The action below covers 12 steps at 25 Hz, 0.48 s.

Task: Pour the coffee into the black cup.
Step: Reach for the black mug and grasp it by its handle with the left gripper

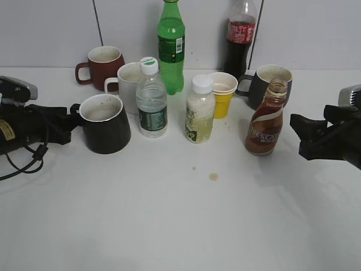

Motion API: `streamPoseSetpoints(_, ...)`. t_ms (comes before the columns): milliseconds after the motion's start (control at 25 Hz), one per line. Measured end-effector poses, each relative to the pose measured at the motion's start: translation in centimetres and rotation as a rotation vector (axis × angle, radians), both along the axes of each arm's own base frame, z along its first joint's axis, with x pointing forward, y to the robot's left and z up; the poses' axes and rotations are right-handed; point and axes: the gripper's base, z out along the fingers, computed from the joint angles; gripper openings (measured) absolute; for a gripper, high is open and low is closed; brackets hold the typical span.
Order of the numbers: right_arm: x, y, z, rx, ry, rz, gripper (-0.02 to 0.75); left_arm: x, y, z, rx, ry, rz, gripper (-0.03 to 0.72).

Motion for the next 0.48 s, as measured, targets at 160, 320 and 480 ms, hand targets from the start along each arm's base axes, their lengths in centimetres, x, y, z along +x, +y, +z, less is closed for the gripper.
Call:
streamPoseSetpoints(160,0.0,0.01,0.0,0.0,0.0,0.001,0.521,0.14,-0.09,-0.33,-0.028,-0.018,-0.001,0.384)
streamPoseSetpoints(320,0.0,0.01,0.0,-0.001,0.0,0.002,0.521,0.1,-0.25,-0.46,-0.034,-0.026,-0.02,0.383)
streamPoseSetpoints(480,-0.01,0.03,0.0,-0.002,-0.001,0.004,0.521,0.06,-0.36,-0.42,-0.039,-0.035,-0.033,0.377)
